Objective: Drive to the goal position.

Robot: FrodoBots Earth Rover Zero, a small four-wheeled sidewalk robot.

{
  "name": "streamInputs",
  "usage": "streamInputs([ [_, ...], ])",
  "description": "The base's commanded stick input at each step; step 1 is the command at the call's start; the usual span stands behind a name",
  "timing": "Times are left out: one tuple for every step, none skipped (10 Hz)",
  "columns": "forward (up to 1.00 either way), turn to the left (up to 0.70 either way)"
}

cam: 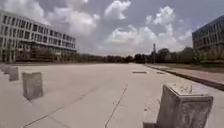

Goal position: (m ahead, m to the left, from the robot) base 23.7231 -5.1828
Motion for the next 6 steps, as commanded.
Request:
streamInputs([
  [0.7,0.01],
  [0.7,0.01],
  [0.7,0.01],
  [0.7,0.01],
  [0.7,0.01],
  [0.7,0.01],
])
